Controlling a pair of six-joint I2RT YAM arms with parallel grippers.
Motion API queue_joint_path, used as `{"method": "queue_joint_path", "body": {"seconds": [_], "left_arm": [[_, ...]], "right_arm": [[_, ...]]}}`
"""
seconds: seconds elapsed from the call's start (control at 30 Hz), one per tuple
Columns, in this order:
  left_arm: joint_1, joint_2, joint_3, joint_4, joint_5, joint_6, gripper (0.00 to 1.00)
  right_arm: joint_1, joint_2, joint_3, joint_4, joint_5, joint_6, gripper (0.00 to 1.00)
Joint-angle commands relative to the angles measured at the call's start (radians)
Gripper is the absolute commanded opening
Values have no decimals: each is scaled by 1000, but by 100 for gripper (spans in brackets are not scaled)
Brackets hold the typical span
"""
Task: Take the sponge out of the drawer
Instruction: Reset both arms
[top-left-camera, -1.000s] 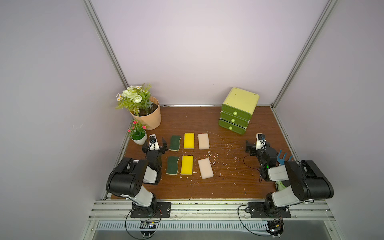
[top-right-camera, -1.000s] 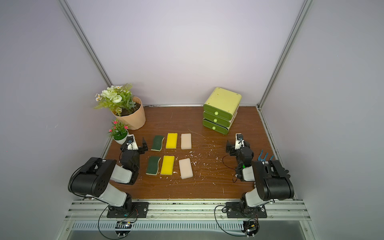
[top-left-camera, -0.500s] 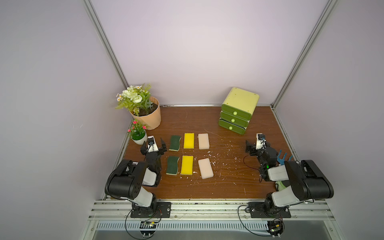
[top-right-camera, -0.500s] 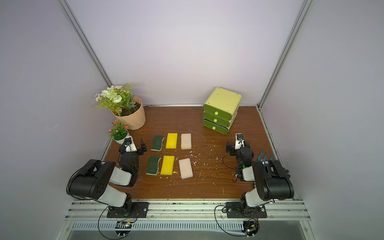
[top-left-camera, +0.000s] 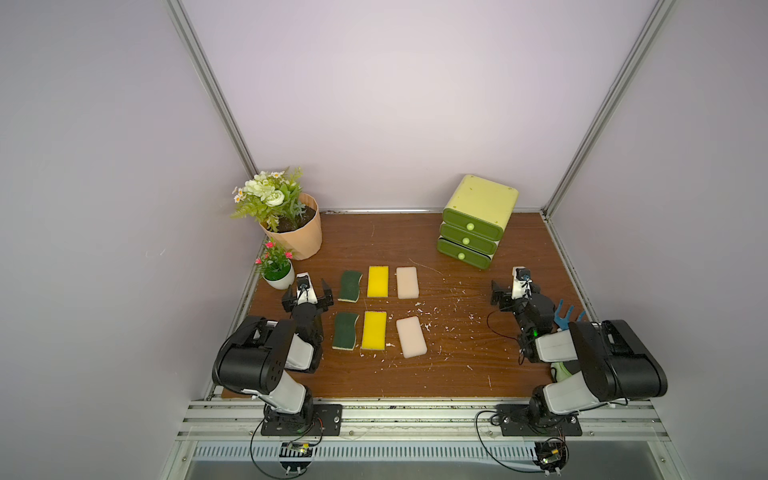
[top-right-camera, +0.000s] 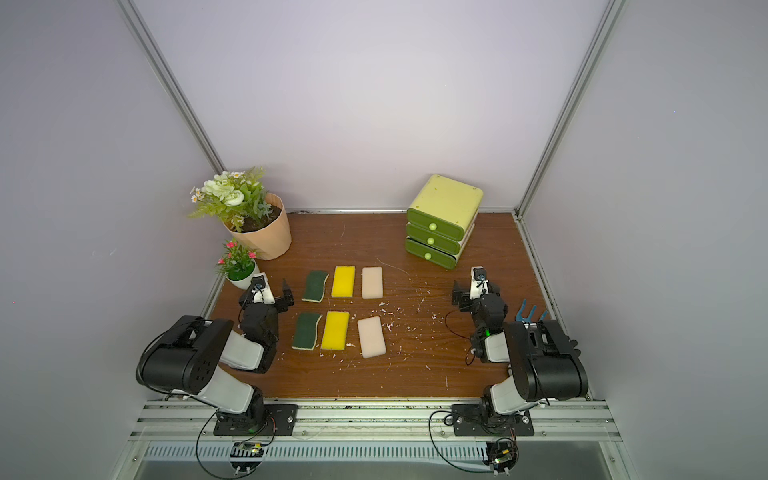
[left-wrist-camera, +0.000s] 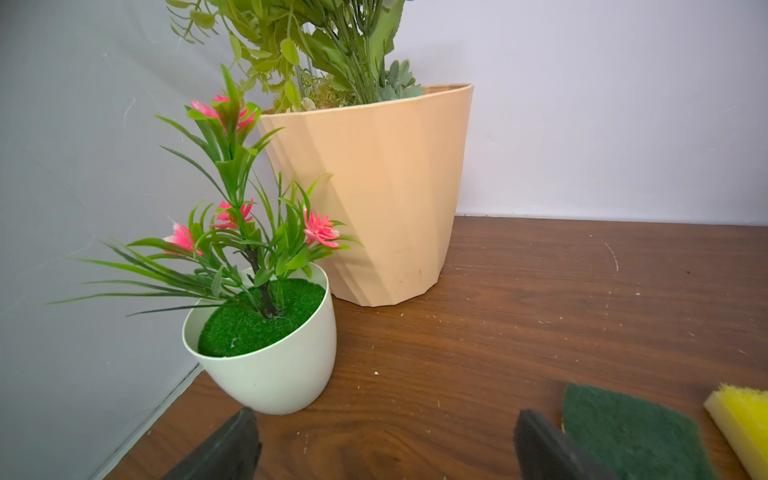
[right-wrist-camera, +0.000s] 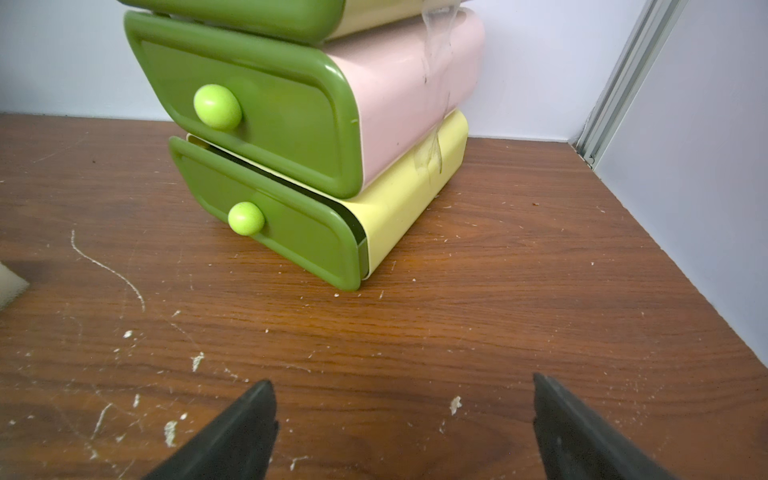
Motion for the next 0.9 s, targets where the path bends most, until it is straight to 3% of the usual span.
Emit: {"method": "queue_joint_path", "body": {"seconds": [0.0,0.1,0.23,0.3,0.43,0.87], "left_arm": [[14,-20,3,49,26,4,98],[14,-61,-15,40,12,-6,98],[13,19,33,31,-14,1,98],[13,-25,72,-115,-1,-14,98],[12,15,50,1,-5,3,98],[13,5,54,-24,1,-1,98]], "right_arm": [[-3,1,25,31,2,9,99],[-3,1,25,31,1,9,99],[-4,1,25,31,2,9,99],[-3,1,24,29,0,11,99],[-3,1,24,31,2,9,99],[-5,1,24,31,1,11,99]]}}
